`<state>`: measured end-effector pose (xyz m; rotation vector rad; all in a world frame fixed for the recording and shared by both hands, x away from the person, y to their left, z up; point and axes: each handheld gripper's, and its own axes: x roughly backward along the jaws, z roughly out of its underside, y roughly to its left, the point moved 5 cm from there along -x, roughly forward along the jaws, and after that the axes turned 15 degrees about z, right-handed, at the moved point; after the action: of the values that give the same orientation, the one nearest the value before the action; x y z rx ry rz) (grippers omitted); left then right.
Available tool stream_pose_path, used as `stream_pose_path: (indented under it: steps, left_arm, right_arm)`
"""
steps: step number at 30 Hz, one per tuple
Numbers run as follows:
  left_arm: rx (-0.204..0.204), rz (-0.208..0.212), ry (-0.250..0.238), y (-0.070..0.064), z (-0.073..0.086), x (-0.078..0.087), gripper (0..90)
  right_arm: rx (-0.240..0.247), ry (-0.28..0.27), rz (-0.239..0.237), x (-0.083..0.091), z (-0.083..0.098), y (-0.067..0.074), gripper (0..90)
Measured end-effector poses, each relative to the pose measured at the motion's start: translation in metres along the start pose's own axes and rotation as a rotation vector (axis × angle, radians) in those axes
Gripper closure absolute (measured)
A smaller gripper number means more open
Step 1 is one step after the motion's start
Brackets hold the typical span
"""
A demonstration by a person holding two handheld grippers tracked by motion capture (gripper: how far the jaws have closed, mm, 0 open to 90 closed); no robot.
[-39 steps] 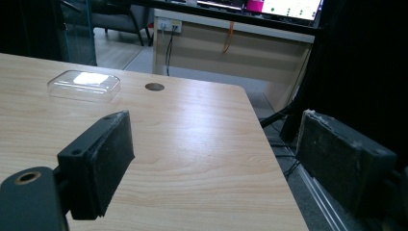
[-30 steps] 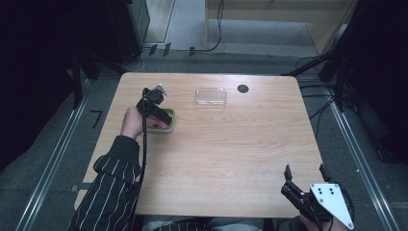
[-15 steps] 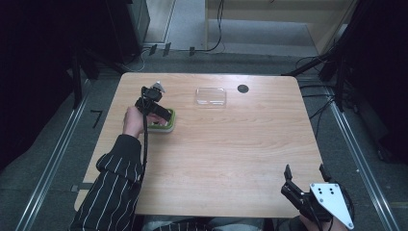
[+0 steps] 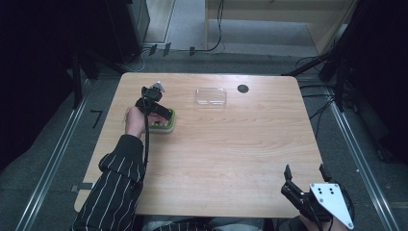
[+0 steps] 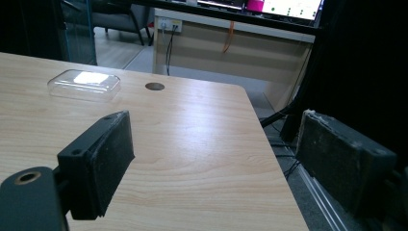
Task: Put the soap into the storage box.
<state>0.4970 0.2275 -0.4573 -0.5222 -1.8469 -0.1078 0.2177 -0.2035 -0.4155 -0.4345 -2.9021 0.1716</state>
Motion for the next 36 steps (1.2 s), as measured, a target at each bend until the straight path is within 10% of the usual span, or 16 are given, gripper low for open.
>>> stream_pose_path:
  steps: [36]
  left_arm:
    - [0.125, -0.042, -0.042, 0.016, 0.007, -0.026, 13.6]
  right_arm:
    - [0.000, -0.005, 0.002, 0.001, 0.000, 0.000, 12.8]
